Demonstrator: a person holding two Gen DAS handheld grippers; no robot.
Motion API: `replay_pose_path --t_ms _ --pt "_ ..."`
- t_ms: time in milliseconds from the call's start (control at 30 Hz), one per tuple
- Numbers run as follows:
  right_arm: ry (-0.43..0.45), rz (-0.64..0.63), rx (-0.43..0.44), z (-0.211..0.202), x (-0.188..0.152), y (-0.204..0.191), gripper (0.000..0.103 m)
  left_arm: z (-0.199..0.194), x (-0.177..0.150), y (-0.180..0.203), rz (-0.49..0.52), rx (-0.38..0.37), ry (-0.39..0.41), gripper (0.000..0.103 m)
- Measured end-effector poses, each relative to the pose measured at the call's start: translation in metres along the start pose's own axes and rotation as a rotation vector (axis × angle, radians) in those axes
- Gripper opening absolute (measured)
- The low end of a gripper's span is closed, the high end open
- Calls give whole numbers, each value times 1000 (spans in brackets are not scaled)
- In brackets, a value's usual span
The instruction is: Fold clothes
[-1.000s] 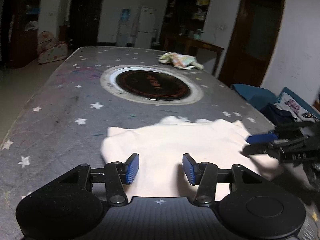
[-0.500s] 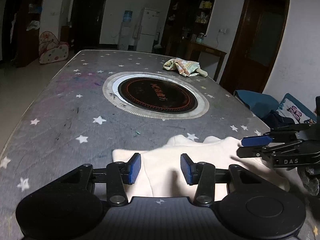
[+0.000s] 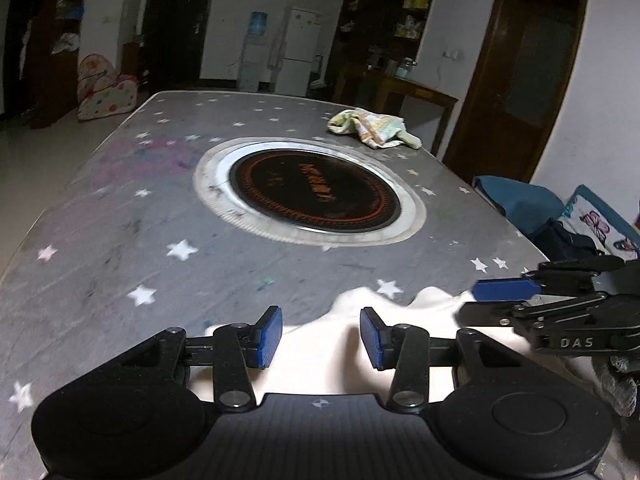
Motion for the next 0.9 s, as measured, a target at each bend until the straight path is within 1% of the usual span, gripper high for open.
replay_pose_path --t_ms 133,167,200,233,267,400,467,533,567,600,667,700,733,767,800,900 --pt "0 1 -1 10 1 -3 36 21 -1 5 16 14 -41 46" --pt "2 -1 -3 11 1 -4 38 23 -2 3 17 19 -42 49" --pt "3 -3 -5 12 0 -4 41 25 -3 3 17 24 -44 49" --pt "4 -5 -7 12 0 -4 46 25 -2 3 16 24 -45 48" --pt "4 -6 -10 12 -1 -4 48 25 -2 3 17 23 -46 48" --pt "8 -10 -14 9 -1 -6 52 21 -2 5 16 26 -42 49" --pt "12 -4 -15 7 -1 -7 53 17 -3 5 13 25 -36 52" --pt "17 2 -16 4 -2 -8 59 12 -2 8 13 24 -28 55" --pt "20 4 -17 3 -3 -9 66 10 -2 8 12 24 -25 57" --pt "22 4 -18 1 -3 -9 68 8 -2 9 12 25 -22 58" --pt "27 -1 -20 -3 -4 -12 68 4 -2 10 12 25 -15 60" --pt "29 -3 -21 -5 -5 -13 70 2 -2 11 11 25 -12 62" --pt "31 -3 -23 -7 -6 -14 73 0 -2 11 10 25 -9 66" --pt "35 2 -25 -9 -7 -15 82 -2 -2 12 9 26 -4 69" --pt "41 5 -27 -11 -7 -15 87 -4 -1 13 10 26 1 70" --pt "54 17 -33 -16 -9 -17 88 -11 -1 16 15 21 14 72"
Point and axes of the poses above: each gripper's, at about its wrist camera, not at the fingertips, and z roughly the way its jaws point, y to its right, x to its top, the point moved 6 cm from there along z, roughly the way its jaws point, and after that the axes turned 3 degrees about z, right-handed, at the moved point
